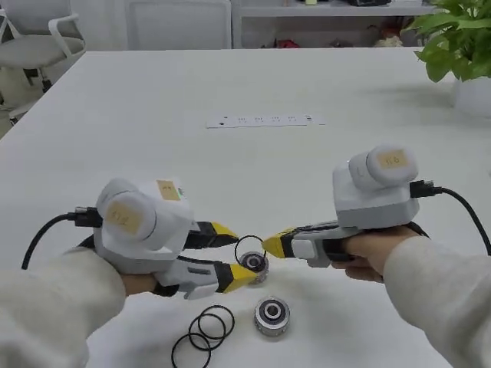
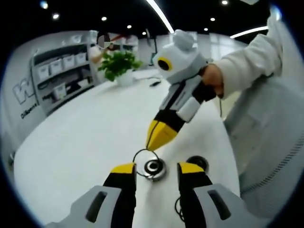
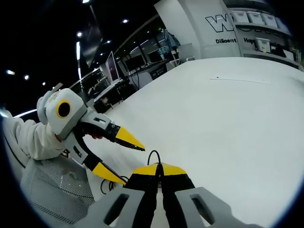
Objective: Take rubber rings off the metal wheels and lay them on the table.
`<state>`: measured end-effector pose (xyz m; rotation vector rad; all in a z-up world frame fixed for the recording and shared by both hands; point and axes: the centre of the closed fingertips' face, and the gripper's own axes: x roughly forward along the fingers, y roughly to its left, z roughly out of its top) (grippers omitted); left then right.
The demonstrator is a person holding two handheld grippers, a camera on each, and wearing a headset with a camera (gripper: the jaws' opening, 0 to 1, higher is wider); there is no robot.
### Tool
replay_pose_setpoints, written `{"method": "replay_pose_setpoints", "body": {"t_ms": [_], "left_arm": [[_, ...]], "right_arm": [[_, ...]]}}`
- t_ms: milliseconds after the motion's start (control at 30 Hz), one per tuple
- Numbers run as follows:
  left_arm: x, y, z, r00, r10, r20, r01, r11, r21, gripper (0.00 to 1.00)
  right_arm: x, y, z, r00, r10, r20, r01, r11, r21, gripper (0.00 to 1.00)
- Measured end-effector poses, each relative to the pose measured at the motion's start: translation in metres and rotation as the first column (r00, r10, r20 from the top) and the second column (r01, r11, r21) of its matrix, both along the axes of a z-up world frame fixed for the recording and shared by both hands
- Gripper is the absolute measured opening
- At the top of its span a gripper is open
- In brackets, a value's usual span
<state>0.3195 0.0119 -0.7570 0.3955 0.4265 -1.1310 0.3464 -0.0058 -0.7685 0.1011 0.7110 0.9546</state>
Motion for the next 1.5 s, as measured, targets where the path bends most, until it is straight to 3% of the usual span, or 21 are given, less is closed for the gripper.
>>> {"method": "replay_pose_setpoints", "body": {"t_ms": [100, 233, 500, 767, 1200, 1367, 1500], "left_arm": [[0.0, 0.007, 0.005, 1.0, 0.002, 0.009, -0.002, 1.0, 0.016, 0.42], [0.001, 0.014, 0.015, 1.0, 0.022, 0.004, -0.022, 1.0, -0.021, 0.43], [-0.002, 0.033, 0.026, 0.998, 0.066, 0.016, -0.066, 0.997, -0.041, 0.47], [-0.014, 0.051, 0.033, 0.994, 0.106, 0.003, -0.105, 0.992, -0.069, 0.49], [-0.033, 0.073, 0.03, 0.988, 0.152, -0.029, -0.154, 0.984, -0.086, 0.55], [-0.045, 0.087, 0.023, 0.981, 0.185, -0.055, -0.189, 0.977, -0.097, 0.57], [-0.053, 0.094, 0.015, 0.979, 0.193, -0.067, -0.198, 0.977, -0.079, 0.58]], "right_arm": [[0.0, 0.002, 0.003, 1.0, -0.002, -0.005, 0.002, 1.0, 0.014, 0.0], [-0.002, 0.004, 0.007, 1.0, 0.004, -0.003, -0.004, 1.0, 0.024, 0.0], [-0.005, 0.009, 0.011, 1.0, 0.019, -0.007, -0.018, 0.999, 0.041, 0.0], [-0.016, 0.019, 0.015, 0.998, 0.054, -0.034, -0.052, 0.997, 0.066, 0.0], [-0.04, 0.039, 0.015, 0.986, 0.146, -0.08, -0.139, 0.987, 0.086, 0.0], [-0.053, 0.045, 0.011, 0.973, 0.201, -0.115, -0.192, 0.978, 0.086, 0.0], [-0.064, 0.05, 0.006, 0.958, 0.247, -0.144, -0.237, 0.968, 0.083, 0.0]]}}
